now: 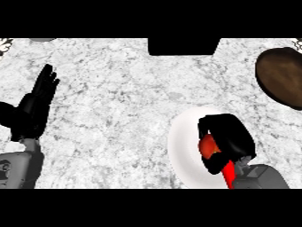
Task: Pick the tomato from the plate and place it in the pan
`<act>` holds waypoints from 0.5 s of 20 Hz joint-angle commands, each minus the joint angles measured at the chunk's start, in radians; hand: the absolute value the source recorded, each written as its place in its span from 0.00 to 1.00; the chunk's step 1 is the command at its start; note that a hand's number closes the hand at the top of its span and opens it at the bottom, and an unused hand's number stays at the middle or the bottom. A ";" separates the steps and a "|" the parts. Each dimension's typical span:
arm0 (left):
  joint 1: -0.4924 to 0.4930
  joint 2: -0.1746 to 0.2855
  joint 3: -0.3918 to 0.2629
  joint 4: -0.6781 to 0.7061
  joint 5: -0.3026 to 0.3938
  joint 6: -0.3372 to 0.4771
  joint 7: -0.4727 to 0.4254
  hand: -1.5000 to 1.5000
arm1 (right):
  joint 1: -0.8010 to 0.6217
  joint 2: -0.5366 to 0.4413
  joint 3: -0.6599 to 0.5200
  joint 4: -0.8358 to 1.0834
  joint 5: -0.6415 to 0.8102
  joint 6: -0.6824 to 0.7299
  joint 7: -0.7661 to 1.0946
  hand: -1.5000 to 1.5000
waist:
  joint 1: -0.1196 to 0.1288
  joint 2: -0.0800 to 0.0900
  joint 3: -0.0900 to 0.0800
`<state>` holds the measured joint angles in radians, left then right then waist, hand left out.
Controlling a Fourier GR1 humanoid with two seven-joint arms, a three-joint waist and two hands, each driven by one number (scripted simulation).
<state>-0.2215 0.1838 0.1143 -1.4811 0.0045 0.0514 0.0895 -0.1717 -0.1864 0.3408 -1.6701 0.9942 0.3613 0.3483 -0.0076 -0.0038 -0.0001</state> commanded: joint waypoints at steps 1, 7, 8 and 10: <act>0.003 0.008 0.014 0.015 -0.005 0.003 -0.028 0.50 | -0.017 -0.023 -0.044 -0.140 0.057 -0.113 0.010 1.00 | -0.007 -0.001 0.000; -0.023 -0.010 -0.001 0.012 -0.026 0.027 -0.016 0.50 | 0.018 0.001 -0.165 -0.267 -0.006 -0.169 0.020 1.00 | 0.000 0.003 0.000; -0.028 -0.018 -0.010 0.026 -0.030 0.028 -0.010 0.50 | 0.035 0.003 -0.132 -0.400 0.026 -0.120 0.093 1.00 | -0.008 0.000 0.000; -0.001 -0.013 -0.006 0.016 -0.013 0.005 -0.014 0.50 | -0.062 -0.024 -0.279 -0.294 -0.048 -0.138 0.038 1.00 | 0.006 0.004 0.000</act>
<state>-0.2295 0.1773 0.1128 -1.4701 -0.0088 0.0608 0.0820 -0.1739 -0.2038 0.1752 -1.9471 0.9891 0.2376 0.3824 -0.0084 -0.0025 -0.0001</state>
